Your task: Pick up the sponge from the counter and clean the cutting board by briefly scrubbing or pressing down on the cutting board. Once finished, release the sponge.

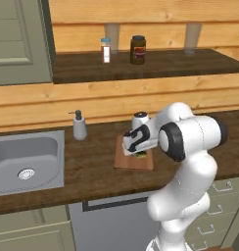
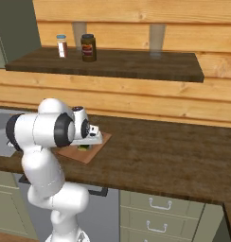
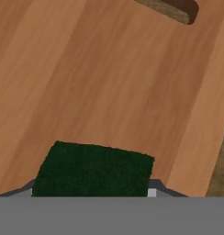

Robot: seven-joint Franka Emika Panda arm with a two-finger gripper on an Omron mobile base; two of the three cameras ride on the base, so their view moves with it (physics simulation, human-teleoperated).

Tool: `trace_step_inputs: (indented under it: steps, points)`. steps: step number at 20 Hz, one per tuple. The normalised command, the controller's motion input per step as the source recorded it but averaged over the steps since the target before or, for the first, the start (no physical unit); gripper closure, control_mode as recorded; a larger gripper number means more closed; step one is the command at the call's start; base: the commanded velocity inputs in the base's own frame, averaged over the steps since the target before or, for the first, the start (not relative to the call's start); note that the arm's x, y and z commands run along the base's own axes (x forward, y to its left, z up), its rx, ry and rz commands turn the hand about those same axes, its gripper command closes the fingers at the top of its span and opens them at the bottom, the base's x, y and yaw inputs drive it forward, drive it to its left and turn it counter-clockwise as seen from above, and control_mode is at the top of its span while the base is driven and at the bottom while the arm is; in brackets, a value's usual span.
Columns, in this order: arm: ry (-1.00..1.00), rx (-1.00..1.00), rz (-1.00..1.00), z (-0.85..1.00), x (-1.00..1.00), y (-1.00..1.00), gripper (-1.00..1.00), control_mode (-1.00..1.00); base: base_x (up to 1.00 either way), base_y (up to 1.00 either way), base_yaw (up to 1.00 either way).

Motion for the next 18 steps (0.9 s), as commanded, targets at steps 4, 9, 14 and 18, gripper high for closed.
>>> trace_step_inputs:
  steps: [4,9,14,18]
  points:
    - [0.0,0.08,-0.12,0.0,-0.95,0.0,1.0,-1.0,0.0,0.0,0.0]
    - [0.0,0.01,-0.09,-0.02,0.03,0.06,1.0,-1.0,0.0,0.0,0.0]
    - [-0.05,0.0,-0.05,0.0,0.66,0.12,1.0,-1.0,0.0,0.0,0.0]
    - [-0.11,0.0,-0.05,0.0,0.77,0.01,1.0,-1.0,0.0,0.0,0.0]
